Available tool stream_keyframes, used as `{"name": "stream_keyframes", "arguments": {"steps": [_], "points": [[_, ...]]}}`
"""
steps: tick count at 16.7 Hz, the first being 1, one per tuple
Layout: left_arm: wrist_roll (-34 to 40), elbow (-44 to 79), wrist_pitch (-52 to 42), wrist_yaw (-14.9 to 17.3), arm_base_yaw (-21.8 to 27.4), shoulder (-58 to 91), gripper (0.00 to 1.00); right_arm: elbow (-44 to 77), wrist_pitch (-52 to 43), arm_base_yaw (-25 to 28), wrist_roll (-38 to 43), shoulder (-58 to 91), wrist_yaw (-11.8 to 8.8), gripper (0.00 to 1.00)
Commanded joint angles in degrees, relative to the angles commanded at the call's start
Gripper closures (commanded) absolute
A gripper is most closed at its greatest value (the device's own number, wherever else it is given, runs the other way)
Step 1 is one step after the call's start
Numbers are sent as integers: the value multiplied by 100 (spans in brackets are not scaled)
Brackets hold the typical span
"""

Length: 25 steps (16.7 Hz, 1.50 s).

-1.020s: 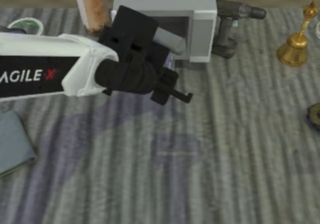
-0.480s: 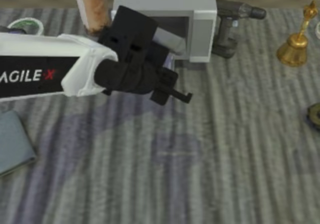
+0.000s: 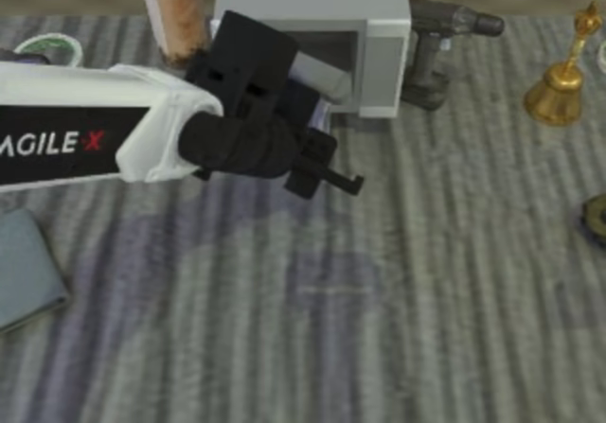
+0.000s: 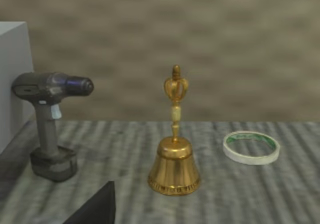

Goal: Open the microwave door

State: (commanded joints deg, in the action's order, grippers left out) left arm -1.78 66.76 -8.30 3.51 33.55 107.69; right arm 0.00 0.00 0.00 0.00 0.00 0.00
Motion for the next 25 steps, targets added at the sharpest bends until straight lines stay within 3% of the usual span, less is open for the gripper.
{"name": "stream_keyframes", "arguments": {"steps": [5,13,25], "points": [[0,0,0,0,0,0,100,0,0,0,0,0,0,0],[-322,-163,9,275,-128,-125,100,0,0,0,0,0,0,0],[-322,-163,9,275,-128,-125,100,0,0,0,0,0,0,0]]}}
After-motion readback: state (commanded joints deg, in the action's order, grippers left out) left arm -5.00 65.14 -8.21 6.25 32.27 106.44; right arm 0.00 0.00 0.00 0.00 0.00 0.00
